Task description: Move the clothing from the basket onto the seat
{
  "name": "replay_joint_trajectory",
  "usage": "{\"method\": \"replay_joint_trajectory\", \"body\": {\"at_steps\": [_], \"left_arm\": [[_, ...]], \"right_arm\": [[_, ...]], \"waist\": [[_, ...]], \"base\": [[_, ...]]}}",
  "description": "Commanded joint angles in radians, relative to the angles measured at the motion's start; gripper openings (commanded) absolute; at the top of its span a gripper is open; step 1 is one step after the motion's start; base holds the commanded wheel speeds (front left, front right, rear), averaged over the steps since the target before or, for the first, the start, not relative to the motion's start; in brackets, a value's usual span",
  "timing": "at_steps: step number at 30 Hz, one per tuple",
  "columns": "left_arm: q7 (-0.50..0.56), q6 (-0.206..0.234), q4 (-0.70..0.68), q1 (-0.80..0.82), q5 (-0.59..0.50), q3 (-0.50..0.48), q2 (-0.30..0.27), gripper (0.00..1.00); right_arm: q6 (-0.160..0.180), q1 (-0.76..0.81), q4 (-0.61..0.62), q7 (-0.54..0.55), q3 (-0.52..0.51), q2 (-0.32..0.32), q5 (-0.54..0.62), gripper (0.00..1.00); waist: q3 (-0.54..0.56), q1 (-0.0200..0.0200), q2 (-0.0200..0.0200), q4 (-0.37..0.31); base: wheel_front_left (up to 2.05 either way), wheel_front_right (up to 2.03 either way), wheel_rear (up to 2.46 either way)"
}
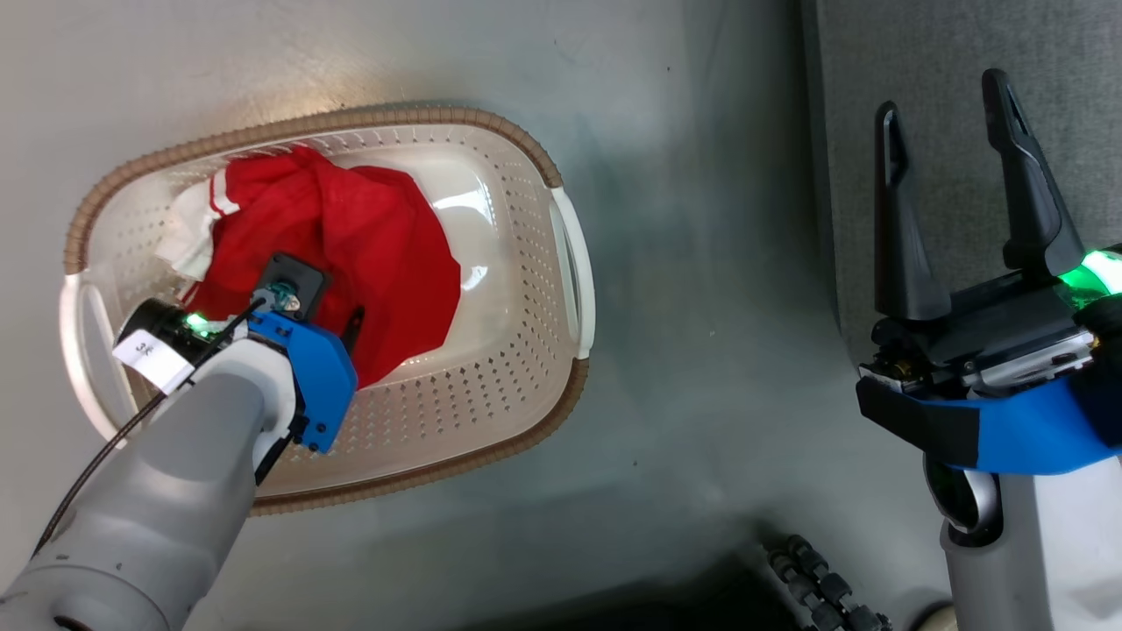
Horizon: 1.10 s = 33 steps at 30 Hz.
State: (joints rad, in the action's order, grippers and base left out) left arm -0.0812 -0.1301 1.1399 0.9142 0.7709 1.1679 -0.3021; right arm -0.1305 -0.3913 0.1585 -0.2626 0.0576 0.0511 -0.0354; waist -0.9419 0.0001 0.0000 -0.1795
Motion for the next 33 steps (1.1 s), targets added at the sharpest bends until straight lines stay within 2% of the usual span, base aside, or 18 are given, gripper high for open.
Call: {"method": "replay_joint_trajectory", "body": {"at_steps": [1, 10, 18, 19, 20, 21, 33], "left_arm": [[-0.002, 0.000, 0.022, 0.037, 0.004, 0.015, -0.002, 1.00], [0.015, 0.000, 0.093, 0.107, -0.020, 0.065, 0.023, 1.00], [0.024, 0.003, 0.129, 0.121, -0.027, 0.077, 0.048, 1.00], [0.025, 0.005, 0.132, 0.120, -0.026, 0.078, 0.052, 0.84], [0.023, 0.007, 0.134, 0.120, -0.024, 0.078, 0.055, 0.30], [0.021, 0.007, 0.136, 0.121, -0.025, 0.078, 0.059, 0.00], [-0.038, 0.001, 0.142, 0.131, -0.009, 0.076, 0.077, 0.00]], "right_arm": [[0.000, -0.008, 0.021, -0.003, -0.003, -0.001, 0.008, 1.00], [0.000, 0.018, 0.094, -0.004, -0.003, -0.001, 0.020, 1.00], [0.000, 0.044, 0.140, -0.004, -0.004, -0.001, 0.040, 1.00], [0.000, 0.048, 0.145, -0.003, -0.003, -0.001, 0.042, 1.00], [0.000, 0.049, 0.149, -0.004, -0.003, -0.001, 0.042, 1.00], [0.000, 0.049, 0.152, -0.003, -0.003, -0.001, 0.043, 1.00], [0.000, 0.015, 0.124, -0.003, 0.005, -0.001, 0.039, 1.00]], "waist": [[-0.040, -0.0001, 0.0000, -0.010], [-0.110, -0.0001, 0.0000, -0.016], [-0.113, -0.0001, 0.0000, -0.013], [-0.113, -0.0001, 0.0000, -0.012], [-0.112, -0.0001, 0.0000, -0.012], [-0.112, -0.0001, 0.0000, -0.012], [-0.078, -0.0001, 0.0000, 0.007]], "base": [[0.00, 0.00, 0.00], [0.00, 0.00, 0.00], [0.00, 0.00, 0.00], [0.00, 0.00, 0.00], [0.00, 0.00, 0.00], [0.00, 0.00, 0.00], [0.00, 0.00, 0.00]]}}
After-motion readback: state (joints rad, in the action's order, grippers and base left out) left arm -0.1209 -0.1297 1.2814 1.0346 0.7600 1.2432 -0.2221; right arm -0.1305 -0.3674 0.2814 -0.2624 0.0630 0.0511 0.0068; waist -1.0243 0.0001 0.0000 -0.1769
